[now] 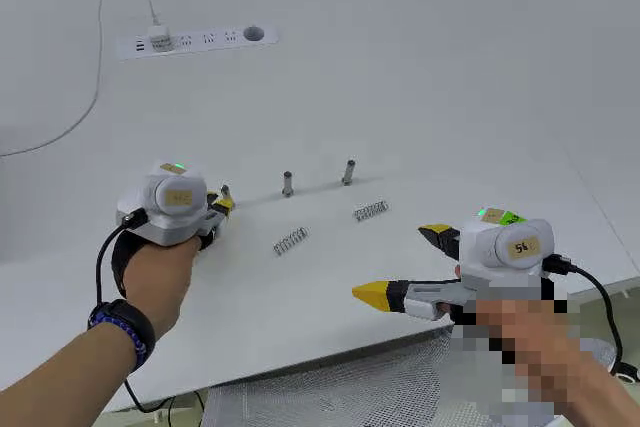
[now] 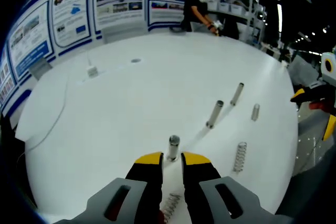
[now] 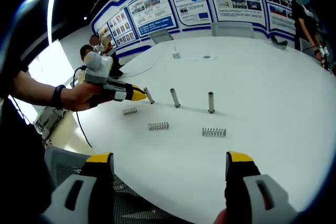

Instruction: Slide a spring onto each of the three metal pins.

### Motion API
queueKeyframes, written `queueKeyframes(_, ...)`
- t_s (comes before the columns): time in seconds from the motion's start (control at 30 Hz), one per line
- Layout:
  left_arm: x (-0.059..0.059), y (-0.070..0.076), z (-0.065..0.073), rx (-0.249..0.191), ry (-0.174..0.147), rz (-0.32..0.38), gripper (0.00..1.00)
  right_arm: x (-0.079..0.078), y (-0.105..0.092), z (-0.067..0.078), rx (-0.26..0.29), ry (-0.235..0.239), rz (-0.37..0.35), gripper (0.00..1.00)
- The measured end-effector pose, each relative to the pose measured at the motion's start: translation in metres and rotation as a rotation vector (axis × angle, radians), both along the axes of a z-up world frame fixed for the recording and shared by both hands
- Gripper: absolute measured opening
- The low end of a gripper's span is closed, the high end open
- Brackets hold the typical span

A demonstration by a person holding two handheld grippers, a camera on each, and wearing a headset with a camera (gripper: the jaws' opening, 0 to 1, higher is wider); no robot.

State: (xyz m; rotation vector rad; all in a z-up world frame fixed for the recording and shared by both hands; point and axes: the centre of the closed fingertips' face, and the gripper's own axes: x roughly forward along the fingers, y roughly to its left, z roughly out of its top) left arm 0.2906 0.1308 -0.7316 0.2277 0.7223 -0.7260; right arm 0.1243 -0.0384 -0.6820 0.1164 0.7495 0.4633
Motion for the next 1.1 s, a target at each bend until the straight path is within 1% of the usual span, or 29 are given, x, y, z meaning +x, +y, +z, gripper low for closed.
queueKeyframes(0.13, -0.004, 0.004, -0.003, -0.003, 0.014, 0.005, 0.17, 0.000, 0.000, -0.002, 0.002, 0.003, 0.001, 0.89)
queueKeyframes(0.23, -0.007, 0.008, -0.005, 0.004, 0.018, 0.004, 0.19, -0.001, 0.001, -0.003, 0.003, 0.006, 0.003, 0.89)
queueKeyframes(0.33, -0.011, 0.013, -0.009, 0.011, 0.028, 0.006, 0.23, -0.001, 0.002, -0.005, 0.003, 0.009, 0.008, 0.89)
queueKeyframes(0.57, -0.019, 0.025, -0.011, 0.004, 0.048, 0.024, 0.26, 0.001, 0.002, -0.008, 0.000, 0.011, 0.016, 0.89)
queueKeyframes(0.77, -0.027, 0.032, -0.010, -0.006, 0.058, 0.026, 0.30, 0.004, 0.001, -0.009, 0.002, 0.009, 0.018, 0.89)
queueKeyframes(0.97, -0.036, 0.036, -0.007, -0.025, 0.073, 0.023, 0.34, 0.006, 0.002, -0.010, -0.003, 0.007, 0.028, 0.89)
queueKeyframes(1.03, -0.040, 0.037, -0.007, -0.031, 0.080, 0.021, 0.36, 0.006, 0.004, -0.009, -0.016, -0.006, 0.048, 0.90)
queueKeyframes(1.07, -0.043, 0.038, -0.008, -0.038, 0.090, 0.017, 0.37, 0.006, 0.005, -0.009, -0.020, -0.009, 0.055, 0.90)
queueKeyframes(1.1, -0.043, 0.039, -0.009, -0.040, 0.094, 0.015, 0.39, 0.007, 0.006, -0.009, -0.020, -0.008, 0.058, 0.91)
